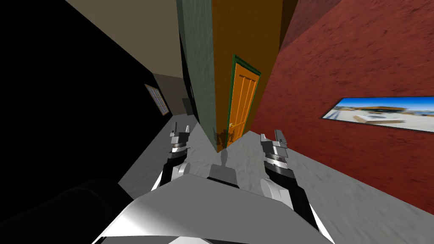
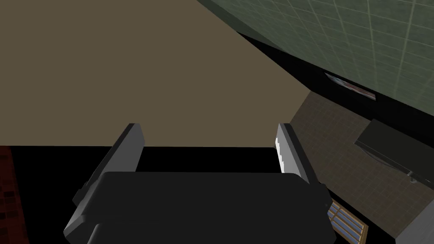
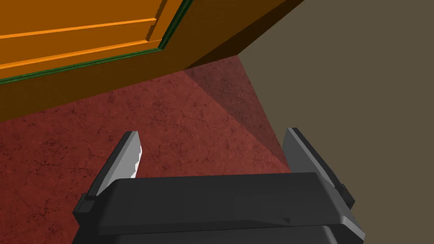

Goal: Pull the door open

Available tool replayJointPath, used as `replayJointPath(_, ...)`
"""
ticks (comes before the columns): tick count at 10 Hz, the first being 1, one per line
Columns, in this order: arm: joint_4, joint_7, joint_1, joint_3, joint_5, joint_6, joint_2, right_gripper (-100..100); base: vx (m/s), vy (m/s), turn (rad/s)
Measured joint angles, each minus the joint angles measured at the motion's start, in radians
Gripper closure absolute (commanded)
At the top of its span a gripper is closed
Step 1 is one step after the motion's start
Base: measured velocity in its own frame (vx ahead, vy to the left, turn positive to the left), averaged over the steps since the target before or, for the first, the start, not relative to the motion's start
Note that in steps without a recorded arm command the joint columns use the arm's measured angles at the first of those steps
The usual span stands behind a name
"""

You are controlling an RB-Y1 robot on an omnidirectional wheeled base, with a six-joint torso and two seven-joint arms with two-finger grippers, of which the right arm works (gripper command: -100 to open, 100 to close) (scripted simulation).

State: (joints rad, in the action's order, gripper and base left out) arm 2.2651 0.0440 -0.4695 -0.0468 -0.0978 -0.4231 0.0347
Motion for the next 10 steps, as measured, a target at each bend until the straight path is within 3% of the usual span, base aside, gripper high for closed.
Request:
replayJointPath(5,-0.118,-0.017,0.034,-0.011,-0.001,-0.038,0.021,-100,0.081,-0.061,0.102)
replayJointPath(8,-0.186,-0.032,0.070,-0.005,-0.007,-0.044,0.038,-100,0.072,-0.066,0.120)
replayJointPath(10,-0.244,-0.036,0.084,-0.018,-0.003,-0.066,0.040,-100,0.075,-0.076,0.116)
